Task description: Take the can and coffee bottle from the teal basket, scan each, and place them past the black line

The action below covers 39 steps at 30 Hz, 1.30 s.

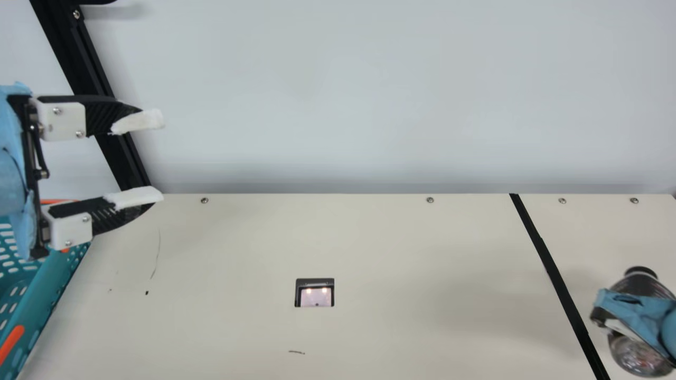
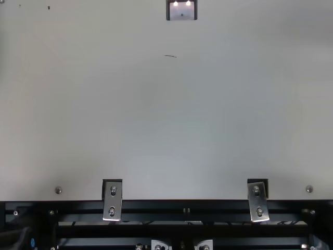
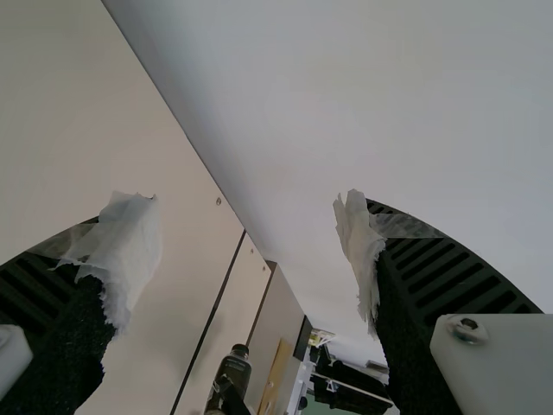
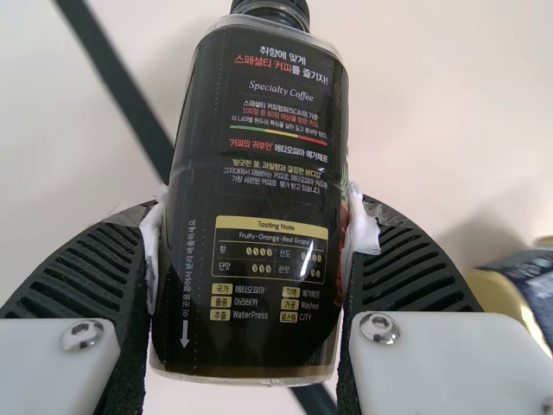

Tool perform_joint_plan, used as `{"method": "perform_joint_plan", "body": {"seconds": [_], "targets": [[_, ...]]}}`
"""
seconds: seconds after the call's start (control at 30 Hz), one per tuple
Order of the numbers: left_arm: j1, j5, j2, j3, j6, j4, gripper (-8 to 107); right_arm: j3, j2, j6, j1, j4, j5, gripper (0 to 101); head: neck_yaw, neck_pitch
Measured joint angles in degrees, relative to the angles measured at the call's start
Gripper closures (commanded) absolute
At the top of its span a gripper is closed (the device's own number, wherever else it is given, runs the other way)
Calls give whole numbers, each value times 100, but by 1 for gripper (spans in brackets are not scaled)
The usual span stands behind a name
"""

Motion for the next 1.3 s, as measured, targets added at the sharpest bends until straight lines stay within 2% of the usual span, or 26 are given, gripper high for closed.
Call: {"method": "perform_joint_plan", "body": {"seconds": [0.1, 0.3, 0.73, 1.23, 1.27, 1.3], "targets": [[0, 0, 0, 0, 0, 0, 9, 32, -26, -224, -341, 81, -29, 101, -176, 0], [0, 0, 0, 0, 0, 0, 9, 62, -38, -573, -840, 219, -44, 101, -1232, 0], [0, 0, 0, 0, 0, 0, 9, 147, -64, -976, -1113, 406, -162, 101, -3372, 0], [0, 0, 0, 0, 0, 0, 9, 145, 125, -1318, -1204, 393, -174, 101, -3519, 0], [0, 0, 0, 0, 0, 0, 9, 145, 156, -1355, -1204, 393, -174, 77, -3519, 0], [0, 0, 0, 0, 0, 0, 9, 145, 186, -1401, -1204, 399, -169, 0, -3519, 0]]}}
